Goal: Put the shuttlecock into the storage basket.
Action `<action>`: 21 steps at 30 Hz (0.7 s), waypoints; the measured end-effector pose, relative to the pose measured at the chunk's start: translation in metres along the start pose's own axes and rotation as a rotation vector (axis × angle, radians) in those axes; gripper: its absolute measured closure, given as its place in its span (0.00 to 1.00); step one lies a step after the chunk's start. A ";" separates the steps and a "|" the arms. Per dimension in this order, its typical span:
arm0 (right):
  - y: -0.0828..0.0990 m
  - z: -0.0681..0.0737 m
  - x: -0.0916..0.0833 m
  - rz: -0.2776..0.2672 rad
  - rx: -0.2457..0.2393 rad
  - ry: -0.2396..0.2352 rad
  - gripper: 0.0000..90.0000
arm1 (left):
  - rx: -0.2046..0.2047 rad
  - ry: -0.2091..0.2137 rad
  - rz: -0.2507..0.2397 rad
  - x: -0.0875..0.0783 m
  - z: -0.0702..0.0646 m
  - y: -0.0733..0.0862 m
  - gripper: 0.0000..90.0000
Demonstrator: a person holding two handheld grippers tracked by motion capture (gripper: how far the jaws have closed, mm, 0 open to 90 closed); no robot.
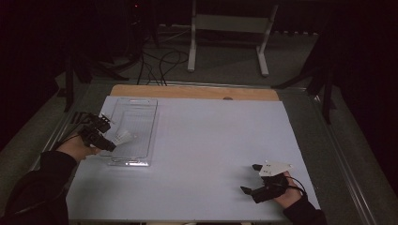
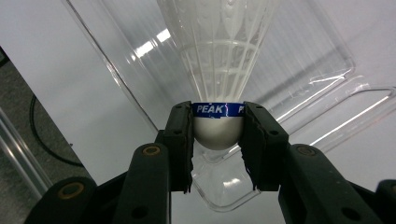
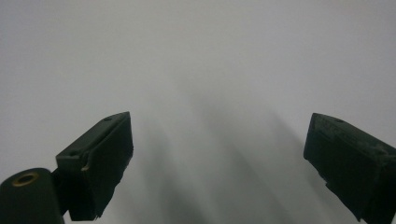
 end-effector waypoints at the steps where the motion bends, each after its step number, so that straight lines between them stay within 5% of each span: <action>1: 0.000 0.000 0.000 0.000 0.001 0.000 0.09 | -0.003 0.002 0.003 0.001 -0.001 -0.001 0.73; 15: 0.000 0.000 -0.001 -0.001 -0.001 0.000 0.09 | -0.007 0.012 0.017 0.000 -0.001 -0.001 0.72; 21: -0.001 0.000 -0.001 -0.002 0.001 0.000 0.09 | -0.006 0.006 -0.016 -0.008 -0.004 -0.004 0.56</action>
Point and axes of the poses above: each handheld gripper's, and its own axes: x roughly forward along the jaws, y roughly out of its underside, z roughly to its left, the point moved 6 cm from there along x, roughly forward along the jaws, and after that the axes turned 5 degrees about -x, right-handed, at the moved point
